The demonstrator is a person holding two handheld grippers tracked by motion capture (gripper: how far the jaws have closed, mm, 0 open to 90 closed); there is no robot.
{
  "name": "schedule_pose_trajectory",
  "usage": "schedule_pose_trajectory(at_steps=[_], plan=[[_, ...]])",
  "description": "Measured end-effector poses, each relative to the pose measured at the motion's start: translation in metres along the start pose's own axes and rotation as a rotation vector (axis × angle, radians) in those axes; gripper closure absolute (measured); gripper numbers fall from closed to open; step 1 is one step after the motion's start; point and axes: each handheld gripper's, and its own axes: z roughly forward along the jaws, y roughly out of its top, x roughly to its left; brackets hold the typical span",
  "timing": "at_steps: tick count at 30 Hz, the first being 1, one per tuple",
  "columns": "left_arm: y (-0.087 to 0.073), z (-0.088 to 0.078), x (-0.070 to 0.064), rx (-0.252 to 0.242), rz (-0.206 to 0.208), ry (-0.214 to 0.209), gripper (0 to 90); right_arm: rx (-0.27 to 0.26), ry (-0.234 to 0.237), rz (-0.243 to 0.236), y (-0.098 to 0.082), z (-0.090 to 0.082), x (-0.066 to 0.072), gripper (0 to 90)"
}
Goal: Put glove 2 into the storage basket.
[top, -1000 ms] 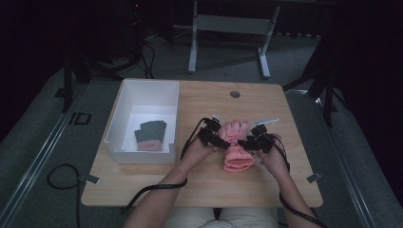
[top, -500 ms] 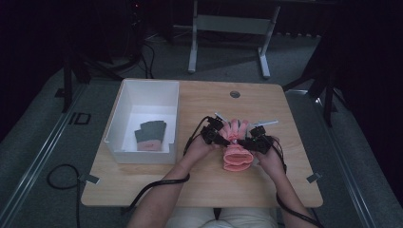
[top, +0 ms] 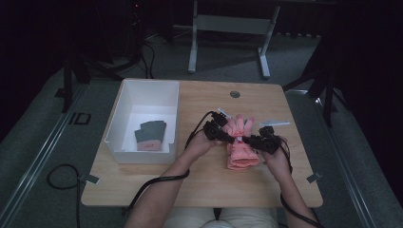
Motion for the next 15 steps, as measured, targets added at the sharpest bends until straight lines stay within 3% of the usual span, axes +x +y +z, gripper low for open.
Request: schedule_pose_trajectory(at_steps=[8, 15], plan=[[0.024, -0.038, -0.020, -0.044, 0.062, 0.029, 80.9, -0.098, -0.005, -0.027, 0.023, -0.034, 0.011, 72.1], [0.034, -0.073, -0.030, -0.049, 0.093, 0.072, 80.8, -0.145, 0.013, -0.047, 0.044, -0.049, 0.029, 72.1]])
